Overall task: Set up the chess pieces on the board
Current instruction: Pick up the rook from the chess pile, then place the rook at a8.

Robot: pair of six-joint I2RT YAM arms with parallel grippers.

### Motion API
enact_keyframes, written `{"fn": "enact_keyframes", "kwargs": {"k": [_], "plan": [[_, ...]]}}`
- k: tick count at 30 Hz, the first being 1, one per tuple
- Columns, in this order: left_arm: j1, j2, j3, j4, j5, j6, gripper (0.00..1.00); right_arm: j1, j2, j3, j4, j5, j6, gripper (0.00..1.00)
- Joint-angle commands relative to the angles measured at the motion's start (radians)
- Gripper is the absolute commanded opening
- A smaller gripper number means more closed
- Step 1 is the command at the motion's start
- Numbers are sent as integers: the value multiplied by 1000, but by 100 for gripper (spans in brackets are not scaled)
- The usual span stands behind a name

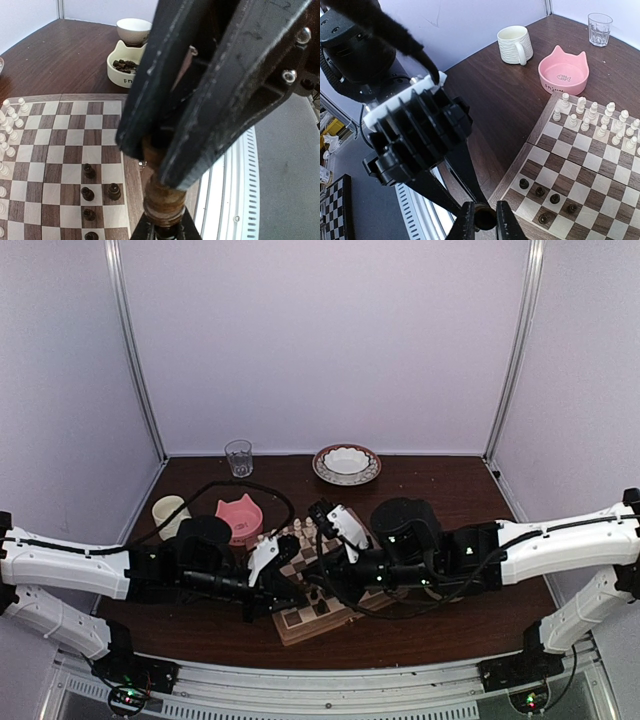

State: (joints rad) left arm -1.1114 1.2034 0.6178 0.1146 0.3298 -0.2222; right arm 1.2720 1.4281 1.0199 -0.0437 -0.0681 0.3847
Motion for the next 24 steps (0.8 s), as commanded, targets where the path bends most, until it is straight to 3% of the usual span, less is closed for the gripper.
{"fn": "enact_keyframes", "kwargs": {"k": [1, 4, 9, 24], "plan": [[2, -8, 42, -10, -113, -11, 1, -4, -78, -33, -8, 106, 9, 7], [2, -12, 52, -53, -226, -26, 0, -5, -139, -71, -29, 213, 20, 8], [4, -37, 53, -76, -290, -52, 0, -7, -245, -150, -44, 343, 39, 8], [2, -168, 3, -95, -477, -75, 0, -7, -403, -239, -149, 457, 65, 7]]}}
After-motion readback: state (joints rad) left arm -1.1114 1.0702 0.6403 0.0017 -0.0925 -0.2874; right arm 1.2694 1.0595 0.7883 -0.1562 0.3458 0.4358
